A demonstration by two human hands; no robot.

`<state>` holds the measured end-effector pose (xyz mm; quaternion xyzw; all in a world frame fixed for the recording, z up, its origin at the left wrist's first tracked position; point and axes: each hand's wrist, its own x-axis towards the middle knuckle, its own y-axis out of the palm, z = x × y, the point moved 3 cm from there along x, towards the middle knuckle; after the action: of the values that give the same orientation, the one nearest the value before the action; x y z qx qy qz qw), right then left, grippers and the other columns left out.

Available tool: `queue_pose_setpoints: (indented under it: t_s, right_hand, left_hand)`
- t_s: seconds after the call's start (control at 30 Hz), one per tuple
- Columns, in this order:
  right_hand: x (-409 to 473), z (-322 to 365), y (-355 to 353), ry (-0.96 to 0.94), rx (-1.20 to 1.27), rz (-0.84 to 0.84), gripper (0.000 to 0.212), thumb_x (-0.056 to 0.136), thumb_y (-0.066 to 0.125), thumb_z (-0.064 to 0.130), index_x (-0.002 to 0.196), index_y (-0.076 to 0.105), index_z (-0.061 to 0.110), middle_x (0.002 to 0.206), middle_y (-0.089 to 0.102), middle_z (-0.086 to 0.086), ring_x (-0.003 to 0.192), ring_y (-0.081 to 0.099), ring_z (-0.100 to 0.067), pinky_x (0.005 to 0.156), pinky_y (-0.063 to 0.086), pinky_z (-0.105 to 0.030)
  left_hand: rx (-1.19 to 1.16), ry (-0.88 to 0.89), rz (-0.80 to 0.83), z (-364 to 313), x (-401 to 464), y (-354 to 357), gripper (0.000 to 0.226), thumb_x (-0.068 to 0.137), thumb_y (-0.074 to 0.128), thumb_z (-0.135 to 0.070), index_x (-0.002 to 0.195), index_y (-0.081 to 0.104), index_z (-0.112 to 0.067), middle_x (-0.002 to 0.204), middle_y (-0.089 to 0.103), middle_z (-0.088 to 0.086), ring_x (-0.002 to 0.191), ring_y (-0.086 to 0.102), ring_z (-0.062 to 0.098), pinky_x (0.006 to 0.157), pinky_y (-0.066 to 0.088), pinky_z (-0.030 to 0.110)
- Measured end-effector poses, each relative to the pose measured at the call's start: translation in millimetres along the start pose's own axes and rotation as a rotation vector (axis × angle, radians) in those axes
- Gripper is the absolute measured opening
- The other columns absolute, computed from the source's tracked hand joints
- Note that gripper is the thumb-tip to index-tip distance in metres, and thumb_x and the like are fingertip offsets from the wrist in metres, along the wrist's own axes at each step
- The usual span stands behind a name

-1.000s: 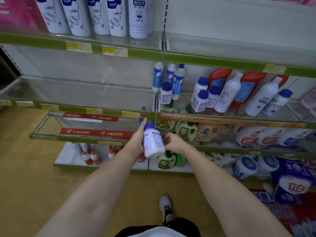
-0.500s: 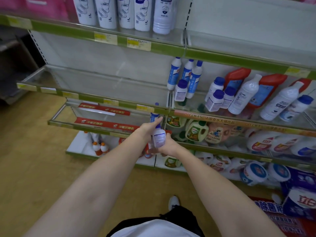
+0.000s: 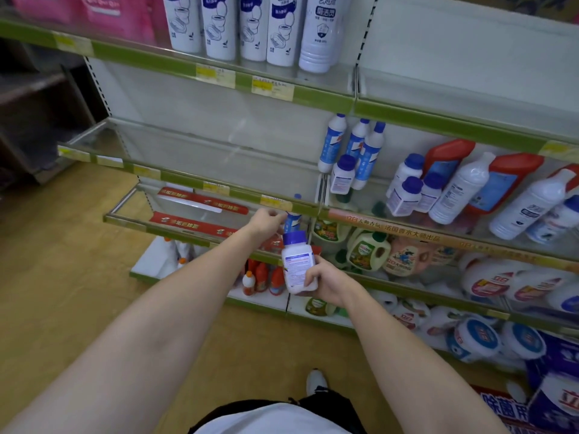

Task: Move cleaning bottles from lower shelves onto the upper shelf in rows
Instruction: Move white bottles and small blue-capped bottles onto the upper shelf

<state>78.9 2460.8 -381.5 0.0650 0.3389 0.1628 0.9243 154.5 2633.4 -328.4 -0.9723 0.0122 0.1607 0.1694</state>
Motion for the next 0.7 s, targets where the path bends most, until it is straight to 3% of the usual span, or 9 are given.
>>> queue_pose_setpoints:
  t_s: [0.13,0.23,0.3,0.37,0.5,0.7]
  right_hand:
    - [-4.6,-6.5,1.2,0.031,0.130,0.096,0.082,0.060,0.060,-0.001,0.140,0.050,0.008,0.121,0.065,-0.019,0.110,0.063,-0.037,0.084,0.057,-0.047]
    - [-9.2,-8.1,9.9,0.057,0.063,0.107,0.063,0.079,0.080,0.024,0.135,0.056,0.009,0.117,0.070,-0.016,0.107,0.066,-0.032,0.087,0.056,-0.045]
    - [-8.7,-9.9,14.6,0.047,0.023,0.083,0.066,0.077,0.084,0.035,0.132,0.058,0.011,0.114,0.072,-0.015,0.106,0.067,-0.031,0.083,0.057,-0.042]
    - [-6.5,-13.7,17.9,0.025,0.035,0.052,0.073,0.070,0.087,0.038,0.132,0.059,0.011,0.111,0.073,-0.014,0.100,0.069,-0.029,0.078,0.059,-0.039]
    - [-2.5,-20.2,11.0,-0.029,0.170,0.005,0.084,0.062,0.087,0.036,0.135,0.057,0.009,0.115,0.072,-0.016,0.099,0.070,-0.029,0.079,0.058,-0.039]
    - [-5.0,-24.0,11.0,-0.010,0.128,0.021,0.078,0.067,0.080,0.037,0.135,0.057,0.009,0.117,0.072,-0.016,0.103,0.070,-0.031,0.079,0.059,-0.039]
  left_hand:
    - [-0.021,0.002,0.001,5.0,0.3,0.3,0.029,0.104,0.053,-0.024,0.112,0.063,0.002,0.094,0.065,0.016,0.065,0.057,0.017,0.058,0.046,0.028]
    - [-0.013,-0.002,0.013,8.2,0.1,-0.8,0.034,0.103,0.054,-0.031,0.118,0.061,-0.001,0.088,0.066,0.011,0.070,0.060,0.022,0.063,0.050,0.033]
    - [0.010,-0.004,0.022,8.8,-0.5,-2.4,0.034,0.103,0.054,-0.034,0.115,0.060,-0.003,0.086,0.067,0.010,0.074,0.062,0.026,0.068,0.055,0.042]
    - [0.048,0.006,0.002,9.4,-1.4,-5.3,0.035,0.102,0.054,-0.036,0.112,0.062,-0.003,0.088,0.068,0.011,0.074,0.061,0.025,0.073,0.056,0.044]
    - [0.148,0.045,-0.028,12.5,-3.3,-11.1,0.033,0.101,0.054,-0.038,0.112,0.064,-0.009,0.089,0.068,0.008,0.066,0.058,0.014,0.067,0.048,0.030]
    - [0.127,0.038,-0.023,17.4,-6.7,-16.0,0.033,0.102,0.053,-0.036,0.118,0.063,-0.009,0.091,0.070,0.011,0.076,0.063,0.020,0.076,0.054,0.038]
